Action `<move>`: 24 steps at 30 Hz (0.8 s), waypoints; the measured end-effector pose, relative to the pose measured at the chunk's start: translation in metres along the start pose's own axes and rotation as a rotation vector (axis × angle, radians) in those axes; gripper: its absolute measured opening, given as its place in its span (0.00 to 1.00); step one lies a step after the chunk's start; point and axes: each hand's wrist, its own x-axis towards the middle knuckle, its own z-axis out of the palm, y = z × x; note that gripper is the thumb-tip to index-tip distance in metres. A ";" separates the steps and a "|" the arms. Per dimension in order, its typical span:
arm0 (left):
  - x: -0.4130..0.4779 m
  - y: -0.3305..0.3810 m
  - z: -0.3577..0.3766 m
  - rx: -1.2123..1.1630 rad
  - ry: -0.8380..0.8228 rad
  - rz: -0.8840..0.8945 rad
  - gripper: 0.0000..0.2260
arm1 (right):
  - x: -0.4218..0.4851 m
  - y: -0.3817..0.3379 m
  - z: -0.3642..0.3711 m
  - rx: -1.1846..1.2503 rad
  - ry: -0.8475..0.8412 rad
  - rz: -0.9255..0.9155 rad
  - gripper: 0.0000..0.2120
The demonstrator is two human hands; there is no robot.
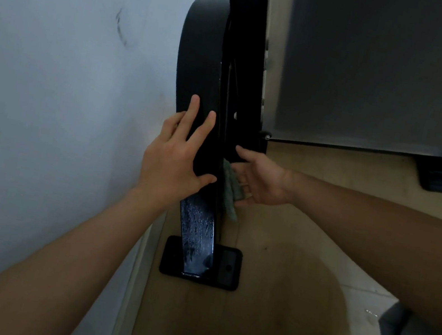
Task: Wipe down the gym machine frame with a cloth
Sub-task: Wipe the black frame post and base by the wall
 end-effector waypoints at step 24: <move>0.000 -0.004 0.005 -0.004 0.026 0.003 0.56 | 0.001 -0.036 -0.022 0.145 0.190 -0.144 0.17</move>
